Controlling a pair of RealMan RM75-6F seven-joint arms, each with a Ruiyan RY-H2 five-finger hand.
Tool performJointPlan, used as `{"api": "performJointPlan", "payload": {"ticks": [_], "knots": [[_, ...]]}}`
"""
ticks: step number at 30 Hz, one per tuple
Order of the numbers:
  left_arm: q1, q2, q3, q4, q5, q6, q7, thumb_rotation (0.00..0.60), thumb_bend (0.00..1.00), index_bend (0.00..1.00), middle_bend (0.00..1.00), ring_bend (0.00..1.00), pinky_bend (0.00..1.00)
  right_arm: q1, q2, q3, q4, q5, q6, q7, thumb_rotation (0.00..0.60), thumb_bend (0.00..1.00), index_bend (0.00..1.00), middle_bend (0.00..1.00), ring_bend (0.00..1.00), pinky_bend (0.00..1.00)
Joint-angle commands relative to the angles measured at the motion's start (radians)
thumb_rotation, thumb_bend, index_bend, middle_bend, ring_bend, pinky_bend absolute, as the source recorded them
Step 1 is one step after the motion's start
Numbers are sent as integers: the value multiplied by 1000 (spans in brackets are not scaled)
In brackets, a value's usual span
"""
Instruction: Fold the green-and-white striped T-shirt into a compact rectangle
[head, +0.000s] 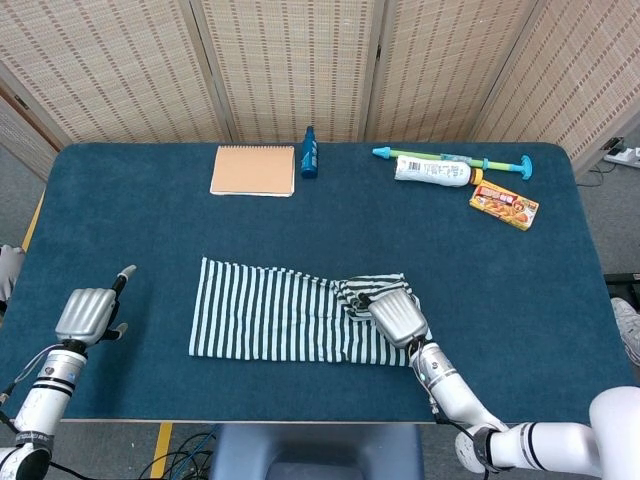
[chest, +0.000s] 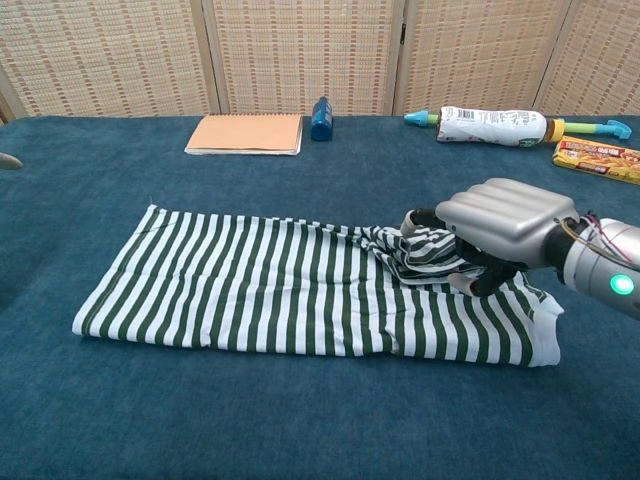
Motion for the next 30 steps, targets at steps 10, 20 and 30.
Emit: {"api": "performJointPlan", "payload": {"ticks": [10,20,30], "knots": [[-3,1,-3,-7,2,2,2,600,267,0,858,774,974,-43,57,39,7,-21,4,115,600,477,184,936,1000,1000],[-2,6,0,-15,-6,1,15,600,267,0,858,774,975,-22,25,50,92,92,-125,125,600,548,227,933,1000,1000],[-6,5,0,-23,-7,1,25,600,267,0,858,774,974,-39,41,4,83,110,-154,110,600,560,254,933,1000,1000]]}}
